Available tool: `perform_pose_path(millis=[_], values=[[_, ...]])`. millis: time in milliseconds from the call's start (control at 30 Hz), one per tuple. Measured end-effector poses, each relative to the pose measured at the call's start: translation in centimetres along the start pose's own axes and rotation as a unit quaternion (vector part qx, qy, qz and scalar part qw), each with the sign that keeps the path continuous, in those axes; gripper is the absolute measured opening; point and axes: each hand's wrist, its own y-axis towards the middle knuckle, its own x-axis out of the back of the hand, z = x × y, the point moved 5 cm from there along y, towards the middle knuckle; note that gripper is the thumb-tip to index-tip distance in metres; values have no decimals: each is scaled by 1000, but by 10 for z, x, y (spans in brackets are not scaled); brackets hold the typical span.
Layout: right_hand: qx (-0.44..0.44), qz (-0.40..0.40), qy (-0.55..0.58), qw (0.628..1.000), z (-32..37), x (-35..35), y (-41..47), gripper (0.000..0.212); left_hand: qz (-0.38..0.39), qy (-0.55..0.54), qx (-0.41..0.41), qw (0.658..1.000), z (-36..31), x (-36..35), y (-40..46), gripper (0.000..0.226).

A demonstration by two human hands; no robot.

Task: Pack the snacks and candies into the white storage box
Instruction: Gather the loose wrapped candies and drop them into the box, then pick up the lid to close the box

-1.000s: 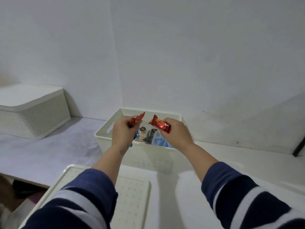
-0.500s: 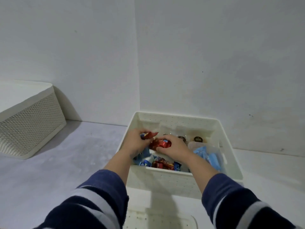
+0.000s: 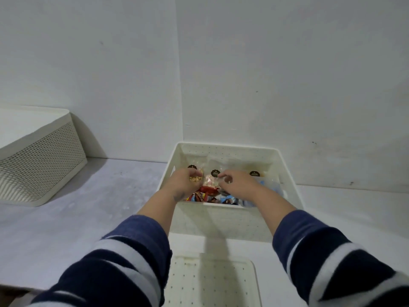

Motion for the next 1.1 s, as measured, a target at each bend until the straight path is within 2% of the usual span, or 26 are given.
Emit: perform_pose_path(millis=[200, 333, 433, 567, 633, 733, 833, 933, 1000, 1100], values=[[35, -36, -28, 998, -1, 5, -99, 37, -80, 9, -36, 996, -19, 6, -93, 28], [36, -53, -46, 997, -9, -16, -163, 36, -123, 31, -2, 992, 12, 1, -159, 25], [31, -52, -49, 997, -24, -47, -202, 34, -108, 42, 22, 993, 45, -12, -203, 25], [-32, 40, -68, 996, -61, -115, -239, 41, -85, 71, 96, 989, 111, -27, -261, 33], [-87, 84, -75, 990, -80, -148, -254, 49, -63, 99, 151, 982, 145, -34, -285, 42], [-162, 102, -78, 978, -98, -186, -269, 65, -15, 153, 216, 964, 186, -43, -310, 63], [-211, 66, -62, 973, -104, -209, -273, 72, 3, 164, 253, 953, 218, -49, -322, 83], [-253, -3, -31, 967, -103, -220, -269, 78, 13, 100, 278, 955, 239, -52, -325, 99], [-276, -38, 7, 960, -101, -224, -266, 81, 13, 35, 276, 961, 244, -49, -321, 103], [-288, -80, 40, 953, -95, -224, -269, 82, -7, 3, 256, 967, 247, -42, -320, 103]])
